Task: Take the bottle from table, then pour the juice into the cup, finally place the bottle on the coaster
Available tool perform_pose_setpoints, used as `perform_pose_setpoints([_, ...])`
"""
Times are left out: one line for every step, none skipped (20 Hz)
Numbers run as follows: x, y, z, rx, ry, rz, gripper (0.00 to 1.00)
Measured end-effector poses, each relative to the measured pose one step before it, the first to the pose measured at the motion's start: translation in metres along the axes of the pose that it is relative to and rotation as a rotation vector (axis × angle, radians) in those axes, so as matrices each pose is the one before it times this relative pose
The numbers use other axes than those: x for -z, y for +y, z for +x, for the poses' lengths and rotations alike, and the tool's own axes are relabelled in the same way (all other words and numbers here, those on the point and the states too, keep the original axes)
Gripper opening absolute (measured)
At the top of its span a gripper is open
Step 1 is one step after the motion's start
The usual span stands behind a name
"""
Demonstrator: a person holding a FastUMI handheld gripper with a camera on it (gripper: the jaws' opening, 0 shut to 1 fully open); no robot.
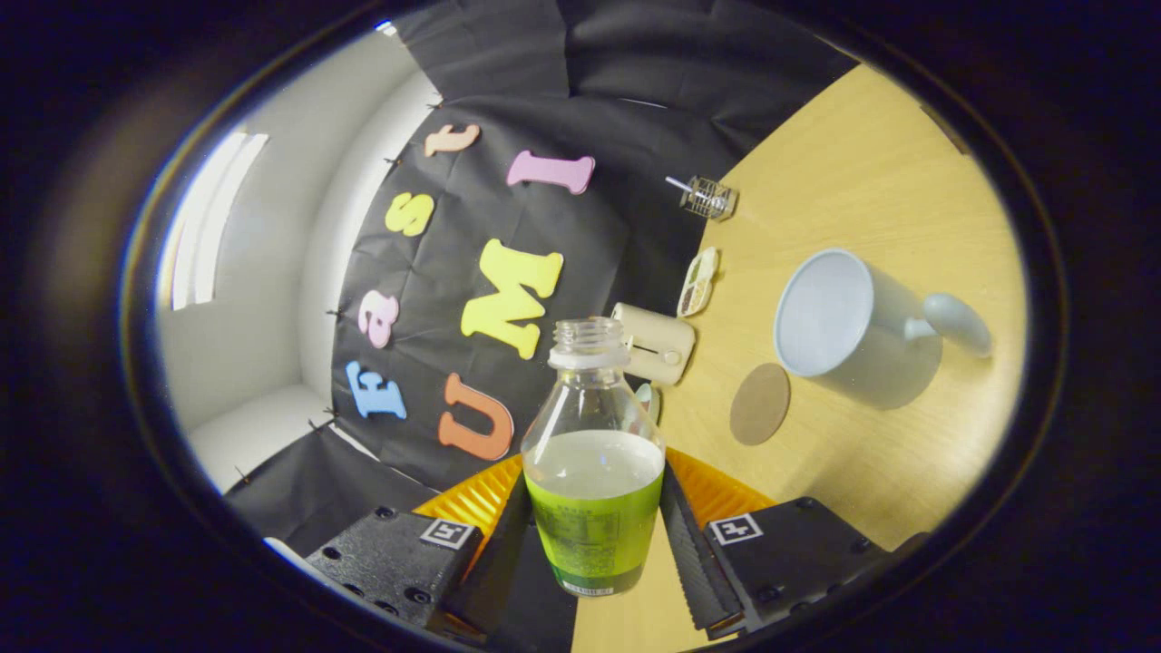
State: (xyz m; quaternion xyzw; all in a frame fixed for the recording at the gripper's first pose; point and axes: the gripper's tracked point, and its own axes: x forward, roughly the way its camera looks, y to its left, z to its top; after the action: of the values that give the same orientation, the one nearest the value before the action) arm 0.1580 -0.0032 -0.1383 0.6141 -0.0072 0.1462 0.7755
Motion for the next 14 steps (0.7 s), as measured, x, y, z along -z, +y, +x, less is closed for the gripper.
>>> perform_pose_setpoints([-0.00229, -0.00030, 0.00107, -0.00227, -0.00251, 0.02366, 0.79])
perform_pose_setpoints([-0.00203, 0.00140, 0.00044, -0.00337, -0.00187, 0.01658, 0.79])
perform_pose_setpoints([-0.00251, 0.00124, 0.00152, -0.00665, -0.00512, 0.01476, 0.79])
perform_pose_setpoints([-0.00068, 0.00069, -0.00130, -0.00278, 0.00316, 0.01431, 0.79])
perform_pose_setpoints([-0.00120, -0.00109, 0.00024, -0.00029, -0.00252, 0.01655, 0.79])
perform_pose_setpoints([-0.00139, -0.00142, -0.00045, -0.00012, 0.00064, 0.02180, 0.79])
perform_pose_setpoints([-0.00118, -0.00078, 0.00000, -0.00258, 0.00302, 0.02786, 0.79])
perform_pose_setpoints([-0.00084, -0.00135, 0.00043, -0.00232, 0.00001, 0.03013, 0.79])
perform_pose_setpoints([-0.00149, -0.00135, 0.00067, -0.00327, -0.00153, 0.03106, 0.79])
perform_pose_setpoints([-0.00168, -0.00048, -0.00151, -0.00872, -0.00243, 0.03013, 0.79])
perform_pose_setpoints([-0.00272, 0.00067, 0.00019, -0.00826, -0.00511, 0.02575, 0.79])
perform_pose_setpoints([-0.00280, 0.00079, 0.00023, -0.00716, -0.00664, 0.02182, 0.79])
perform_pose_setpoints([-0.00293, -0.00001, -0.00041, -0.00709, -0.01173, 0.01594, 0.79])
perform_pose_setpoints([-0.00260, 0.00092, -0.00110, -0.00701, -0.00828, 0.00614, 0.79])
